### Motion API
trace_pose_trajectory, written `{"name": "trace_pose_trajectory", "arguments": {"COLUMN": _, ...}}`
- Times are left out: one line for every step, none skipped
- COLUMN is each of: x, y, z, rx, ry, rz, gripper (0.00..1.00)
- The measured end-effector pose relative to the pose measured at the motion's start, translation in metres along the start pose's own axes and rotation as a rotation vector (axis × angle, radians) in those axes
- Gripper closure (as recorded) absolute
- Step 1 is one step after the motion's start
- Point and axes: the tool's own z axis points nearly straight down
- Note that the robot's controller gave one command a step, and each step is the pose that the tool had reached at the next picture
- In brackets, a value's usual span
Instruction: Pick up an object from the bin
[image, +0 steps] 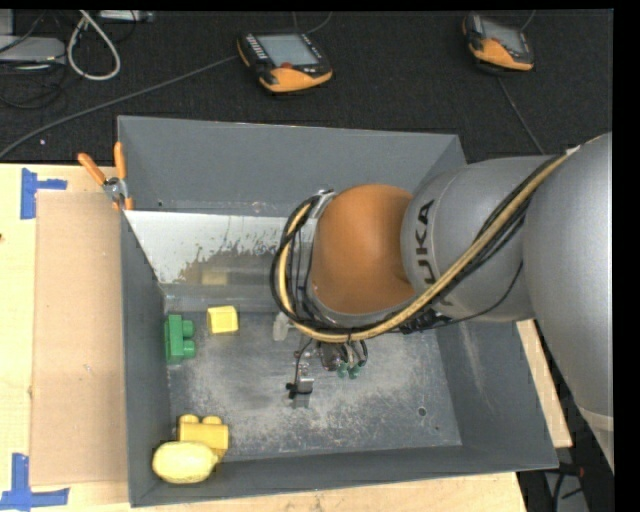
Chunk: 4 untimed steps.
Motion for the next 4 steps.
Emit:
{"name": "trace_pose_trajectory", "arguments": {"x": -0.002, "y": 0.000, "z": -0.004, "rx": -0.001, "ry": -0.007, "rz": 0.003, "gripper": 0.00}}
{"name": "trace_pose_trajectory", "arguments": {"x": -0.004, "y": 0.009, "z": -0.014, "rx": 0.000, "ry": -0.003, "rz": 0.091, "gripper": 0.00}}
{"name": "trace_pose_trajectory", "arguments": {"x": 0.017, "y": 0.063, "z": -0.048, "rx": -0.001, "ry": -0.006, "rz": 0.140, "gripper": 0.00}}
{"name": "trace_pose_trajectory", "arguments": {"x": 0.013, "y": 0.120, "z": -0.071, "rx": -0.001, "ry": -0.009, "rz": 0.007, "gripper": 0.00}}
